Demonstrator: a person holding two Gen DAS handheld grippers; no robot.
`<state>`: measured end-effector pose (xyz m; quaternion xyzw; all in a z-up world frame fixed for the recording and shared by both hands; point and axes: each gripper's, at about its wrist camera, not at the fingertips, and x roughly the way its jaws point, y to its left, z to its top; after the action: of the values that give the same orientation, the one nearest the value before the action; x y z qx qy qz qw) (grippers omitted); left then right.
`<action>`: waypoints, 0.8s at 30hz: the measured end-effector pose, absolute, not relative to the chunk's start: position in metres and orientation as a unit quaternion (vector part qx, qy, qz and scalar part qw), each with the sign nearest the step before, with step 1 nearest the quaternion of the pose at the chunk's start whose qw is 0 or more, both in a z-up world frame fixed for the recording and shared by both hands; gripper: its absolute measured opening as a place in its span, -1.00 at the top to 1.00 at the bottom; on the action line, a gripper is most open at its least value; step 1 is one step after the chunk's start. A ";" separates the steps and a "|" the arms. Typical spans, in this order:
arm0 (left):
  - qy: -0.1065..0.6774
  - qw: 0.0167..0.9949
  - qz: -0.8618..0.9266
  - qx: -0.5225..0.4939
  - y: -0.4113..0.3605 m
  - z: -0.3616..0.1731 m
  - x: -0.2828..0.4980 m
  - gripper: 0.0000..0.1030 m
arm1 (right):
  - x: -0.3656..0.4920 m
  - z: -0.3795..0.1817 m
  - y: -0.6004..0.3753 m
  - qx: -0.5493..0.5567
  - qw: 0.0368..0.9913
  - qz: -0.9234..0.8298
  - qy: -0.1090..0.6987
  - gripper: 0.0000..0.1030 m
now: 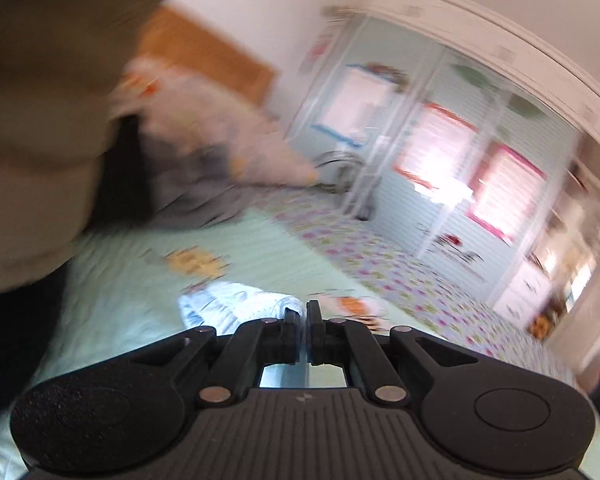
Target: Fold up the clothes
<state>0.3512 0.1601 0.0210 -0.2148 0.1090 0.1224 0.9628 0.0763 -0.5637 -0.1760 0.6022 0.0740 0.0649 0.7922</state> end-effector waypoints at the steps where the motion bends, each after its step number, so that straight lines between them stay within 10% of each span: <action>1: 0.106 0.970 0.106 -0.189 0.139 0.030 0.352 0.96 | 0.076 -0.176 -0.564 0.604 0.791 0.064 0.075 -0.19; 9: 0.105 0.992 -0.060 0.021 -0.079 0.065 0.350 0.94 | 0.076 -0.180 -0.569 0.635 0.766 0.068 0.071 -0.19; 19: 0.184 0.917 -0.223 0.275 -0.314 -0.052 0.283 0.92 | 0.077 -0.186 -0.576 0.687 0.718 0.091 0.066 -0.20; 24: 0.220 0.894 -0.208 0.330 -0.337 -0.079 0.268 0.56 | 0.077 -0.186 -0.576 0.699 0.705 0.101 0.067 -0.24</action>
<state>0.2676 -0.3372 -0.0793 0.3296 0.2204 -0.2083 0.8941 0.0773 -0.5763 -0.1862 0.6990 0.0665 0.1007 0.7048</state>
